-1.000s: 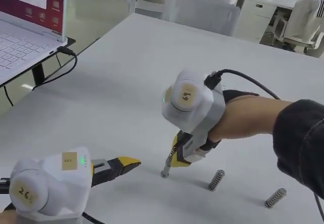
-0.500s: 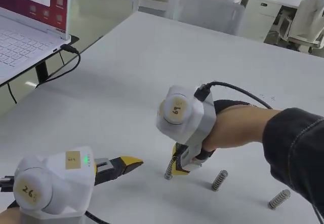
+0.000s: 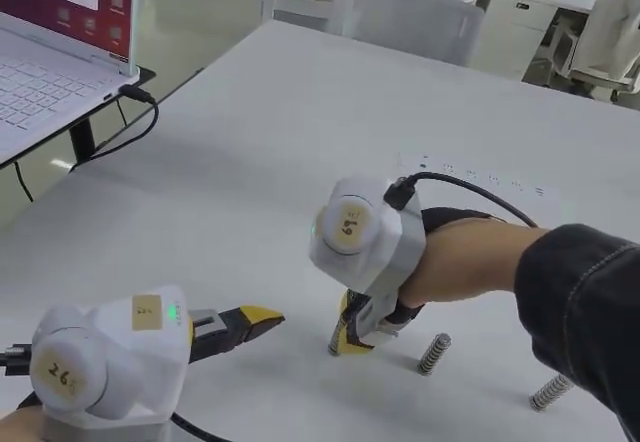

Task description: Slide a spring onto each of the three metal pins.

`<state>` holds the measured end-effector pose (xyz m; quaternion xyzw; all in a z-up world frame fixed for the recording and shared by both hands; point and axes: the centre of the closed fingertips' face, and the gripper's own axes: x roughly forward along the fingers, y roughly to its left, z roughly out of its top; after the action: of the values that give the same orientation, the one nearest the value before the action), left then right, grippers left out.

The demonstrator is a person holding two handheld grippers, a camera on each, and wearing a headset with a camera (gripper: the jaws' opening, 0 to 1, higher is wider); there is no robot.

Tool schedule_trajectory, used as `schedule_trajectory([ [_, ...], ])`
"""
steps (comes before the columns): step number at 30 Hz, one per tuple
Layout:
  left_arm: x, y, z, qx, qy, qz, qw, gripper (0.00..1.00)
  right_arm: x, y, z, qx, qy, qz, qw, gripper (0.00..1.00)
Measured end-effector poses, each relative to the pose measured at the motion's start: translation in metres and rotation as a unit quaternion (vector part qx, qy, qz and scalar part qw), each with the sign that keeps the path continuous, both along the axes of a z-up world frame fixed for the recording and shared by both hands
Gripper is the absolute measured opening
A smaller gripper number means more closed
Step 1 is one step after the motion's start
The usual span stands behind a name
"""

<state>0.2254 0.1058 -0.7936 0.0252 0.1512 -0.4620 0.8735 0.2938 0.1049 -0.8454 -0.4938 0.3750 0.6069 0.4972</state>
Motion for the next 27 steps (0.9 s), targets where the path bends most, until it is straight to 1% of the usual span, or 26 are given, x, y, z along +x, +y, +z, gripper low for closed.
schedule_trajectory([
  [6,0.0,-0.001,0.0,0.0,0.001,-0.001,1.0,0.88,0.0,-0.003,-0.002,0.002,0.005,-0.008,1.0,0.11],
  [14,0.002,-0.002,-0.001,0.001,0.002,-0.003,1.0,0.89,0.002,-0.008,-0.001,0.012,0.009,-0.022,0.9996,0.15],
  [22,0.004,-0.001,0.0,0.004,0.0,-0.004,1.0,0.89,-0.001,-0.016,0.003,0.025,0.013,-0.039,0.9988,0.16],
  [25,0.005,-0.001,0.001,0.006,-0.001,-0.006,1.0,0.89,-0.004,-0.018,0.006,0.039,0.021,-0.051,0.9977,0.16],
  [27,0.005,-0.002,0.001,0.007,-0.001,-0.007,0.9999,0.89,-0.005,-0.02,0.007,0.042,0.019,-0.054,0.9975,0.16],
])
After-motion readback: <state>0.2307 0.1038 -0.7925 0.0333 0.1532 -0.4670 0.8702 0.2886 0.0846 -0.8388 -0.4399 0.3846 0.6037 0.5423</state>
